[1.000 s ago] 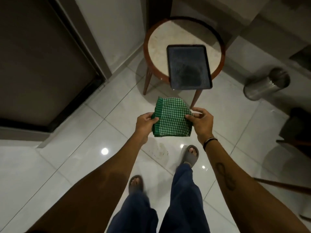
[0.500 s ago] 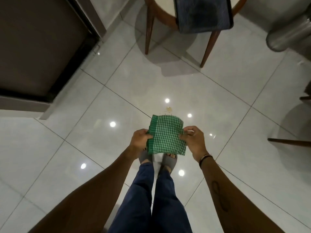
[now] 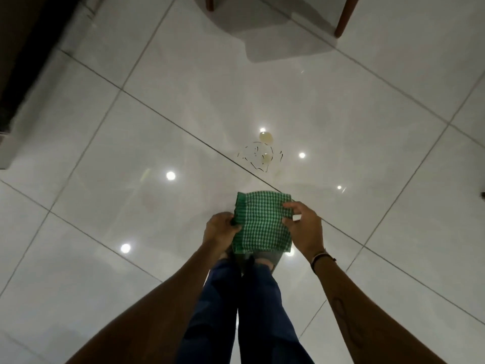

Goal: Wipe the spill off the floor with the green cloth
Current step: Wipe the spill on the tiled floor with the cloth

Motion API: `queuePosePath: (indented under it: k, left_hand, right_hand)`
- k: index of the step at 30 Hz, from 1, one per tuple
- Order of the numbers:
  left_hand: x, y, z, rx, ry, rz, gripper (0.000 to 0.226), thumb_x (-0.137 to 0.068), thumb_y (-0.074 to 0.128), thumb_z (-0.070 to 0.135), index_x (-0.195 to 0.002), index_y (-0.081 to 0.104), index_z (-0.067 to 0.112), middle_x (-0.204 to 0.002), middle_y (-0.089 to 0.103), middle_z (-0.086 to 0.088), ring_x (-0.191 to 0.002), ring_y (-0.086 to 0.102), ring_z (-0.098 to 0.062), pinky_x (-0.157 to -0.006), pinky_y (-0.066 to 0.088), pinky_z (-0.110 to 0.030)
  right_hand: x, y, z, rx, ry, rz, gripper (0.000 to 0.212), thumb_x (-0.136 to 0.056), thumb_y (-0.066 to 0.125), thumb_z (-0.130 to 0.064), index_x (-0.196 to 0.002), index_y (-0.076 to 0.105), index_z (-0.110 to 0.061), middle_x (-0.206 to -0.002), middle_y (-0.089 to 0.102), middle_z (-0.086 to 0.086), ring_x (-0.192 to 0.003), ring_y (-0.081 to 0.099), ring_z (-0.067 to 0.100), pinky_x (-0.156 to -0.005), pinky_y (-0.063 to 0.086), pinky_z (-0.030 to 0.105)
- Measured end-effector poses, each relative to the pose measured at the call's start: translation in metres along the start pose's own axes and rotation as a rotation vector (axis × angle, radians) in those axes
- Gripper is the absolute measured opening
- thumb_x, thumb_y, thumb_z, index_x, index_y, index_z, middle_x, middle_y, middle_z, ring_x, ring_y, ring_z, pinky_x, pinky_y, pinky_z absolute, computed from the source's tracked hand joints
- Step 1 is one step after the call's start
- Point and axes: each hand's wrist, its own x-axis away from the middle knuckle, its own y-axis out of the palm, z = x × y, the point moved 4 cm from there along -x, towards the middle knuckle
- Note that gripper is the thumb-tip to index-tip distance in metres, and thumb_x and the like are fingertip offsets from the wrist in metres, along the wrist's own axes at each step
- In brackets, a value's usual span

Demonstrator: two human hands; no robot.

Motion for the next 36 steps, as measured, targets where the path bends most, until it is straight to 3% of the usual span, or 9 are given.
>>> queuePosePath:
  k: [3, 5, 7, 11, 14, 20, 25, 31, 36]
  left_hand:
    - [-0.082, 0.017, 0.004, -0.048, 0.073, 0.036, 0.021, -0.1, 0.073, 0.018, -0.118, 0.08, 0.008, -0.124, 0.083, -0.014, -0.1, 0.074, -0.022, -0.085, 0.061, -0.033]
    - [-0.142, 0.034, -0.001, -0.08, 0.131, 0.057, 0.026, -0.102, 0.071, 0.022, -0.121, 0.078, 0.007, -0.128, 0.08, -0.016, -0.109, 0.075, -0.027, -0.097, 0.063, -0.04]
    - [-0.188, 0.049, -0.013, -0.171, 0.186, 0.132, 0.037, -0.105, 0.067, 0.03, -0.135, 0.07, 0.009, -0.142, 0.07, -0.018, -0.131, 0.068, -0.034, -0.113, 0.059, -0.051]
    - [-0.244, 0.068, -0.054, -0.549, 0.364, 0.372, 0.072, -0.114, 0.044, 0.038, -0.176, 0.015, 0.015, -0.187, 0.01, -0.013, -0.175, 0.01, -0.034, -0.141, 0.022, -0.051]
    - [-0.268, 0.078, -0.085, -0.692, 0.497, 0.434, 0.074, -0.117, 0.027, 0.044, -0.177, -0.007, 0.016, -0.188, -0.014, -0.011, -0.175, -0.011, -0.03, -0.144, 0.005, -0.052]
    - [-0.283, 0.075, -0.105, -0.779, 0.593, 0.451, 0.081, -0.116, 0.03, 0.055, -0.177, -0.001, 0.012, -0.187, -0.01, -0.015, -0.175, -0.008, -0.032, -0.144, 0.007, -0.053]
    - [-0.29, 0.061, -0.102, -0.856, 0.696, 0.501, 0.08, -0.115, 0.034, 0.056, -0.177, 0.011, 0.012, -0.188, 0.004, -0.016, -0.176, 0.005, -0.034, -0.142, 0.02, -0.056]
    - [-0.3, 0.05, -0.096, -0.812, 0.671, 0.624, 0.083, -0.114, 0.04, 0.054, -0.176, 0.015, 0.005, -0.187, 0.011, -0.02, -0.175, 0.011, -0.035, -0.142, 0.021, -0.055]
    - [-0.316, 0.043, -0.089, -0.834, 0.695, 0.668, 0.083, -0.115, 0.031, 0.055, -0.176, 0.01, 0.004, -0.187, 0.006, -0.02, -0.175, 0.007, -0.036, -0.143, 0.017, -0.055]
  right_hand:
    - [-0.061, 0.027, 0.022, 0.062, -0.085, 0.132, 0.035, -0.101, 0.069, 0.003, -0.133, 0.075, -0.011, -0.135, 0.073, 0.013, -0.123, 0.071, 0.032, -0.111, 0.061, 0.049]
    - [-0.105, 0.052, 0.046, 0.135, -0.118, 0.173, 0.038, -0.105, 0.064, -0.003, -0.142, 0.069, -0.01, -0.144, 0.065, 0.018, -0.129, 0.067, 0.036, -0.113, 0.055, 0.038]
    - [-0.144, 0.083, 0.07, 0.296, -0.13, 0.177, 0.05, -0.109, 0.062, -0.017, -0.158, 0.056, -0.012, -0.166, 0.046, 0.021, -0.151, 0.052, 0.041, -0.122, 0.046, 0.043]
    - [-0.202, 0.161, 0.099, 0.651, -0.317, 0.106, 0.08, -0.115, 0.041, -0.051, -0.178, 0.01, -0.012, -0.188, -0.003, 0.016, -0.175, -0.002, 0.039, -0.142, 0.006, 0.054]
    - [-0.231, 0.206, 0.111, 0.799, -0.412, 0.156, 0.084, -0.113, 0.014, -0.063, -0.178, -0.004, -0.013, -0.187, -0.01, 0.017, -0.175, -0.006, 0.038, -0.142, -0.001, 0.059]
    - [-0.243, 0.189, 0.151, 0.858, -0.591, 0.21, 0.08, -0.116, 0.012, -0.062, -0.179, 0.007, -0.013, -0.187, 0.005, 0.017, -0.175, 0.007, 0.038, -0.142, 0.002, 0.057]
    - [-0.269, 0.174, 0.121, 0.772, -0.373, 0.399, 0.079, -0.115, 0.017, -0.06, -0.179, 0.008, -0.014, -0.187, 0.006, 0.02, -0.174, 0.009, 0.041, -0.141, 0.012, 0.064]
    - [-0.258, 0.173, 0.146, 0.922, -0.651, 0.199, 0.074, -0.117, 0.014, -0.058, -0.179, 0.006, -0.019, -0.188, 0.004, 0.015, -0.175, 0.005, 0.039, -0.14, 0.011, 0.066]
    - [-0.278, 0.173, 0.113, 0.64, -0.235, 0.491, 0.077, -0.115, 0.023, -0.058, -0.179, 0.009, -0.015, -0.187, 0.006, 0.018, -0.173, 0.009, 0.044, -0.138, 0.015, 0.071]
